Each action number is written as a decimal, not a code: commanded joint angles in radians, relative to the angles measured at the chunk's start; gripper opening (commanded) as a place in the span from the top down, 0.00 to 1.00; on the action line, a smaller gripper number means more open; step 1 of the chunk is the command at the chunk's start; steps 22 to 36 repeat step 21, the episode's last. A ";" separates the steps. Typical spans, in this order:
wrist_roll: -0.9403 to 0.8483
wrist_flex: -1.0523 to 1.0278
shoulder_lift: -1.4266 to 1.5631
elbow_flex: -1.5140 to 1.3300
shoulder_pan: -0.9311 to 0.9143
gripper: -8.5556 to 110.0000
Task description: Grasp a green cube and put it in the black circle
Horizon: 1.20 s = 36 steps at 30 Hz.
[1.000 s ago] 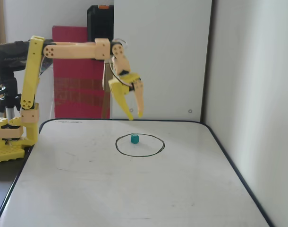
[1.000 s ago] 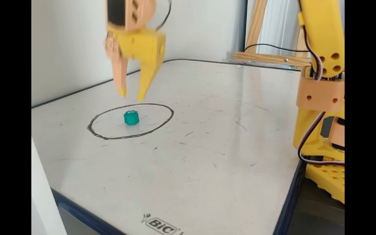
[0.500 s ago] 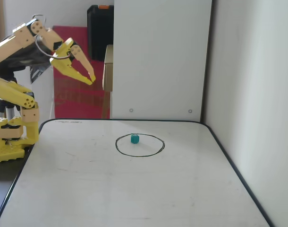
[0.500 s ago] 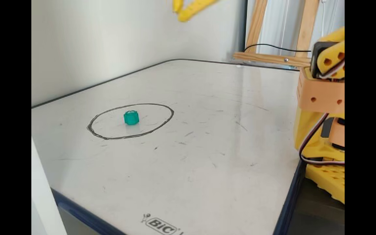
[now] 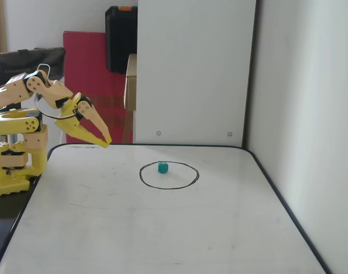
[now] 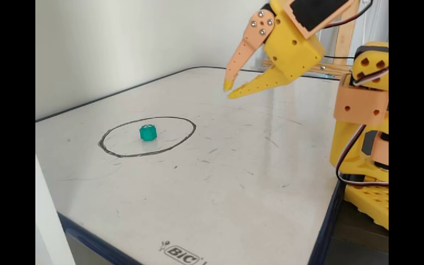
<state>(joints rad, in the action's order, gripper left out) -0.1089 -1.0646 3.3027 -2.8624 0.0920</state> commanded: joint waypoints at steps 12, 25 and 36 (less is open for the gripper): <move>-0.015 0.067 0.078 -0.184 -0.078 0.93; -0.015 0.094 0.078 -0.244 -0.074 0.93; -0.015 0.094 0.078 -0.244 -0.074 0.93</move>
